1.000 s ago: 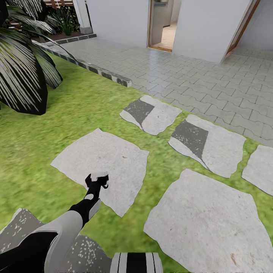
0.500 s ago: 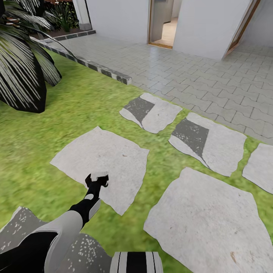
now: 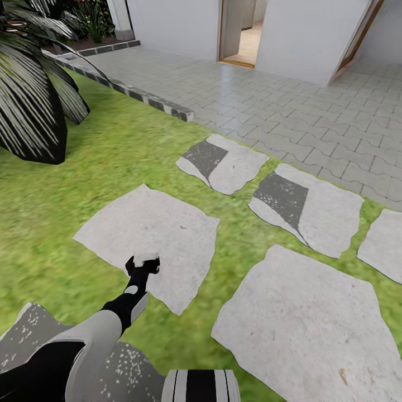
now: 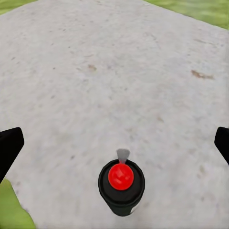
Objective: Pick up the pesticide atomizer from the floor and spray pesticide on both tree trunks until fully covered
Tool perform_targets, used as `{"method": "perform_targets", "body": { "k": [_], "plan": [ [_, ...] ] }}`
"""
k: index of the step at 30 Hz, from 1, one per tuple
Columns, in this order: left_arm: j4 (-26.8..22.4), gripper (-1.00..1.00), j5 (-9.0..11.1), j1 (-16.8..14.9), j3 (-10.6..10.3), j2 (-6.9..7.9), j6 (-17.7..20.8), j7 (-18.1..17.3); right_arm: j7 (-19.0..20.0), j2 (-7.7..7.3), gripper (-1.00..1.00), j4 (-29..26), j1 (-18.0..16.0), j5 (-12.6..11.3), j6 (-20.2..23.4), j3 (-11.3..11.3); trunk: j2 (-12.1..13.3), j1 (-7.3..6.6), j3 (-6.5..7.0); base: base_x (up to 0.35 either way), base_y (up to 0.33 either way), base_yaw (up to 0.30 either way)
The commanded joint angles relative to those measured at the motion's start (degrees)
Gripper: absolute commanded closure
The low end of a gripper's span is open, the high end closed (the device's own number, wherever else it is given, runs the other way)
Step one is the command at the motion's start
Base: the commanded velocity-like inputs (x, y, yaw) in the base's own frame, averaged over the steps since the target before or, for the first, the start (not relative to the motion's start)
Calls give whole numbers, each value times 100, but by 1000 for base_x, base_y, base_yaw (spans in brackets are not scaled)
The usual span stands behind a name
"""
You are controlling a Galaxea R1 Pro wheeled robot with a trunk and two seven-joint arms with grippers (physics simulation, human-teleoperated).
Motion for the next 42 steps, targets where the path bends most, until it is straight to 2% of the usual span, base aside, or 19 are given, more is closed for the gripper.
{"method": "perform_targets", "body": {
  "k": [1,4,15,20,22,26,27,28,30,31,37,42],
  "plan": [
    [0,-100,0,-1,0,0,0,0,0,17,-100,0,0,1,0,0,0,0,0,0,0,0],
    [0,-100,0,-1,0,0,-1,0,0,44,-100,0,0,2,-1,0,0,0,0,0,0,0],
    [0,-100,0,-1,-4,0,-2,0,0,56,-100,0,0,7,-1,0,-15,28,-244,0,0,0],
    [-3,-100,0,-1,-1,0,-3,0,-10,46,-100,-55,-14,5,-5,-3,-15,28,-244,0,0,0],
    [-7,-100,0,0,0,0,-4,0,-107,-97,-100,-488,-98,27,-17,-11,-15,28,-244,0,0,0],
    [-5,-100,0,-1,-3,-3,-4,0,-458,-461,-100,-855,-139,41,-23,-38,-15,28,-244,0,0,0],
    [-2,-100,0,-1,-6,-6,-4,0,-732,-776,-100,-978,-153,46,-25,-50,-15,28,-244,0,0,0],
    [-2,-100,0,-1,-7,-7,-4,0,-842,-952,-100,-1025,-158,46,-26,-56,-15,28,-244,0,0,0],
    [-4,-100,0,-1,-8,-8,-4,0,-912,-1085,-100,-1064,-161,45,-26,-61,-15,28,-244,0,0,0],
    [-5,-100,1,-1,-7,-8,-4,0,-976,-1209,-100,-1102,-164,39,-27,-74,-15,28,-244,0,0,0],
    [-7,-100,0,-1,-1,-9,-4,0,-1037,-1316,-100,-1137,-177,33,-27,-92,-16,31,-266,0,0,0],
    [-2,-100,0,-1,0,-9,-4,0,-1044,-1330,-100,-1142,-184,28,-27,-96,-17,34,-288,0,0,0]
  ]
}}
